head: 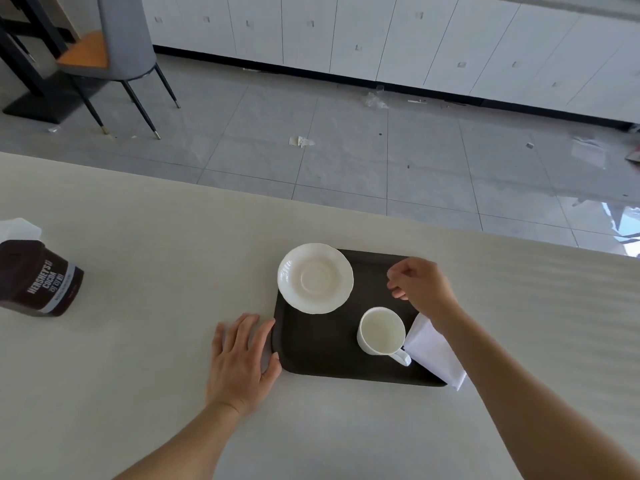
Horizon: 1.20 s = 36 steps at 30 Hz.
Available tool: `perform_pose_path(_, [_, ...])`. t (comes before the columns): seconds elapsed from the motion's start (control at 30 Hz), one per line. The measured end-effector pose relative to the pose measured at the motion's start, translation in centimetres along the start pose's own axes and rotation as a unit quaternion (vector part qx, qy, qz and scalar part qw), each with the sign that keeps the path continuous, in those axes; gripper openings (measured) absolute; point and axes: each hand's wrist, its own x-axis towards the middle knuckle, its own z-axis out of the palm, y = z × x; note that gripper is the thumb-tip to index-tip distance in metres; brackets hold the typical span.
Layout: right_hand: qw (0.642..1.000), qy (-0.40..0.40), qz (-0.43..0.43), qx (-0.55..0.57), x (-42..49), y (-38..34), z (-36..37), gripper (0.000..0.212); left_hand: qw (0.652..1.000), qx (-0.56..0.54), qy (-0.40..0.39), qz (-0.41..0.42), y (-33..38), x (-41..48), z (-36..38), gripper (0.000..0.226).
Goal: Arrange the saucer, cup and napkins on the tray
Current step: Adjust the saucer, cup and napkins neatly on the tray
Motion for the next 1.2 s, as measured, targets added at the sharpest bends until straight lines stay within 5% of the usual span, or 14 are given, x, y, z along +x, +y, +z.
perform_pose_path(0.13, [0.999,0.045,-0.008,-0.014,-4.2,2.7,-2.3,0.016,1.0,-0.001,0.002,0.002,0.1,0.0,-0.2,0.057])
perform_pose_path(0.33, [0.999,-0.001,0.041,-0.023,-8.6,5.6,-1.6,0.021,1.0,-0.01,0.006,-0.004,0.3,0.0,-0.6,0.06])
perform_pose_path(0.43, [0.997,-0.02,0.049,-0.05,-9.7,6.3,-0.9,0.007,1.0,-0.013,0.002,-0.006,0.6,0.0,-0.8,0.062])
perform_pose_path(0.87, [0.98,-0.008,-0.065,-0.188,-10.3,6.3,1.5,0.017,1.0,-0.018,-0.007,-0.013,0.7,0.0,-1.1,0.063])
perform_pose_path(1.2, [0.988,0.112,-0.012,-0.102,-9.8,6.4,3.5,0.018,1.0,-0.016,-0.009,-0.013,0.9,0.0,-1.2,0.064])
